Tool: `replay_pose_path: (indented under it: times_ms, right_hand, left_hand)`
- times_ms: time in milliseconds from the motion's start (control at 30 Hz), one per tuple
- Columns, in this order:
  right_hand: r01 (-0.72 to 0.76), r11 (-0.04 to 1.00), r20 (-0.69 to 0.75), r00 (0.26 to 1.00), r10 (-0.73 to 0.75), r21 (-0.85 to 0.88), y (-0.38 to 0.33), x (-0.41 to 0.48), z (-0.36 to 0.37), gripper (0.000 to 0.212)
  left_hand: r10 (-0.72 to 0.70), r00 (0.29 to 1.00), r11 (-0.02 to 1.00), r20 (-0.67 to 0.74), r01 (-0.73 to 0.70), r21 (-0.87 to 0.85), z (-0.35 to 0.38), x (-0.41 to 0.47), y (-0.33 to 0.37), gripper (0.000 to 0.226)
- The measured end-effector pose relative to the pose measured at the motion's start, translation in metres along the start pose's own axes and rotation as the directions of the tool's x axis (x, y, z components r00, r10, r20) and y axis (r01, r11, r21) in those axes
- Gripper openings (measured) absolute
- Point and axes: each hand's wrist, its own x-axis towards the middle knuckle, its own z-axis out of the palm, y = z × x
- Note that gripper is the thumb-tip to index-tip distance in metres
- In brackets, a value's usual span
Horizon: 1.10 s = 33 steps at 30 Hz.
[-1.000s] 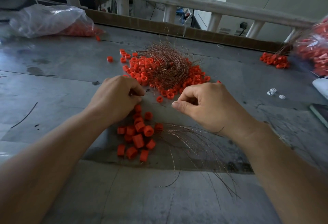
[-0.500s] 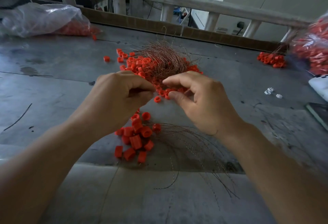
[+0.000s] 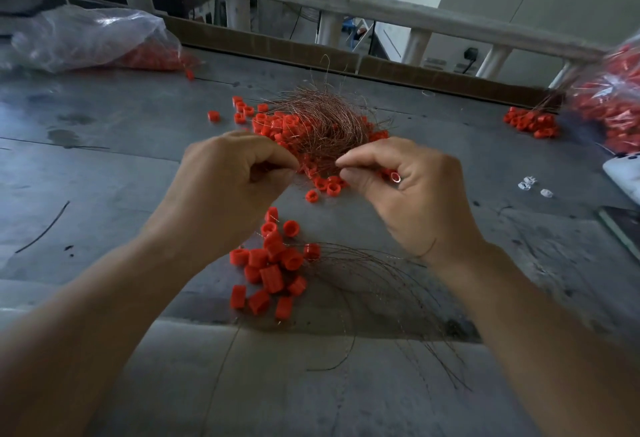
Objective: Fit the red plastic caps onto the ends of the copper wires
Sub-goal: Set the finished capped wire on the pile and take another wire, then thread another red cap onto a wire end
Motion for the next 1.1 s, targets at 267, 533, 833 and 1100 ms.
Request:
replay_pose_path:
  times_ms: [267,533,833,1100]
  right_hand:
    - [-0.005,0.998,-0.118,0.993,-0.002,-0.064,0.004,0.005,-0.015,0.014]
    - [-0.051,0.998,-0.11,0.992,0.055,0.04,0.002,0.006,-0.017,0.022]
    - [-0.063,0.98,0.027,0.998,0.059,0.187,-0.01,0.002,-0.011,0.015]
    - [-0.061,0.979,0.044,0.998,0.054,0.195,-0.01,0.001,-0.012,0.01]
  left_hand:
    - [-0.222,0.948,0.975,-0.229,0.211,-0.074,-0.008,0.007,-0.014,0.041]
    - [-0.161,0.987,0.833,0.004,0.138,-0.536,-0.006,0.004,0.001,0.021]
    - [-0.077,0.988,0.713,0.132,0.148,-0.686,0.002,-0.002,0.008,0.032]
    - [-0.057,0.989,0.729,0.134,0.133,-0.671,0.001,-0.004,0.011,0.031]
